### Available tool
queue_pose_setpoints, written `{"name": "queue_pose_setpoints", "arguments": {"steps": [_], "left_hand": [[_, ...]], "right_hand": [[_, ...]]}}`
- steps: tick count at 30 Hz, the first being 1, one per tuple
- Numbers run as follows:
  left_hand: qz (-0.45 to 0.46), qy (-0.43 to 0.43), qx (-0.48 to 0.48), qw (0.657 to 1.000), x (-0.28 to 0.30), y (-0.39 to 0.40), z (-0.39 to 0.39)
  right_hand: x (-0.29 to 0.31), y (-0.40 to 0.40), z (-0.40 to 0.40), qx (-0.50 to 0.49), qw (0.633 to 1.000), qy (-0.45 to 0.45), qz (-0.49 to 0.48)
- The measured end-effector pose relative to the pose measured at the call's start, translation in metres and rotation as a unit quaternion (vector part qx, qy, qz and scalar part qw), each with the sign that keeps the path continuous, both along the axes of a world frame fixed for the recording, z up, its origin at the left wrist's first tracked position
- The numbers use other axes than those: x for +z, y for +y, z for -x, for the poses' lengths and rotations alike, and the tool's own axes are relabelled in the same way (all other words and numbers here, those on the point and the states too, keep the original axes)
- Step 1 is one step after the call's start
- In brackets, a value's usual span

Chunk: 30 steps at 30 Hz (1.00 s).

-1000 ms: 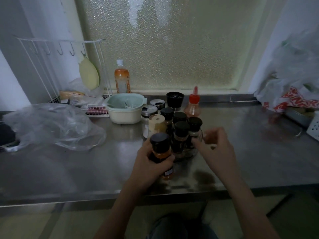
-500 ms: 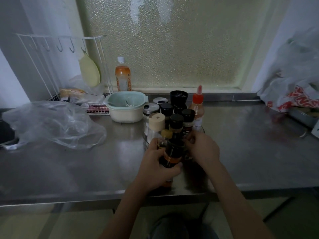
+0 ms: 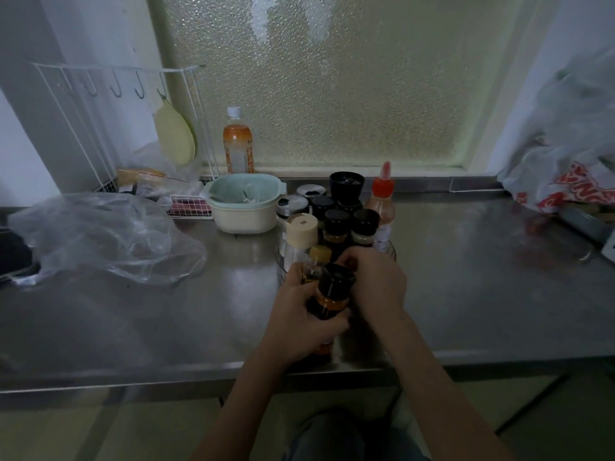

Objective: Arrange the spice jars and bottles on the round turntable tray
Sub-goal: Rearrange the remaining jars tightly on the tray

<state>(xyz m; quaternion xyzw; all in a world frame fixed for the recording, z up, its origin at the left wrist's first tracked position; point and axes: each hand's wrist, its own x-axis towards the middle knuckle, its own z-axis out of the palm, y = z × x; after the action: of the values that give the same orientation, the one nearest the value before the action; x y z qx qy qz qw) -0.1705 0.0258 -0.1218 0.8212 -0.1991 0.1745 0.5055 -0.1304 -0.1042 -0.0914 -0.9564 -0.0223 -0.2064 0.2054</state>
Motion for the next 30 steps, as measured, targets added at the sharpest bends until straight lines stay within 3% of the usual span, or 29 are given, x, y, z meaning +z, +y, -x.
{"name": "queue_pose_setpoints", "arguments": {"steps": [3,5,8,11,14,19,22,27,30], "left_hand": [[0.001,0.003,0.001,1.000,0.001,0.001,0.000],[0.010,0.000,-0.010,1.000,0.002,0.001,0.001],[0.011,-0.037,-0.012,0.999,0.003,0.000,0.005],[0.042,-0.041,-0.017,0.998,0.006,-0.001,0.008],[0.079,-0.032,-0.060,0.995,0.009,-0.002,0.010],[0.063,-0.030,-0.071,0.995,0.011,-0.006,0.010],[0.028,-0.058,-0.078,0.995,0.012,-0.008,0.009],[0.072,-0.087,0.050,0.992,0.022,-0.015,0.000],[0.047,-0.061,0.111,0.991,0.031,-0.017,-0.014]], "right_hand": [[-0.001,0.000,0.004,0.009,0.999,-0.007,-0.038],[-0.002,-0.005,0.014,0.064,0.984,-0.039,-0.164],[-0.006,-0.009,0.032,0.228,0.909,0.018,-0.349],[-0.010,-0.014,0.039,0.312,0.856,0.118,-0.394],[-0.003,-0.019,0.036,0.328,0.854,0.142,-0.379],[0.013,-0.025,0.035,0.352,0.846,0.165,-0.366],[0.021,-0.029,0.037,0.360,0.847,0.131,-0.369],[0.022,-0.052,0.035,0.192,0.867,-0.035,-0.459],[0.019,-0.074,0.034,0.152,0.874,-0.055,-0.458]]}}
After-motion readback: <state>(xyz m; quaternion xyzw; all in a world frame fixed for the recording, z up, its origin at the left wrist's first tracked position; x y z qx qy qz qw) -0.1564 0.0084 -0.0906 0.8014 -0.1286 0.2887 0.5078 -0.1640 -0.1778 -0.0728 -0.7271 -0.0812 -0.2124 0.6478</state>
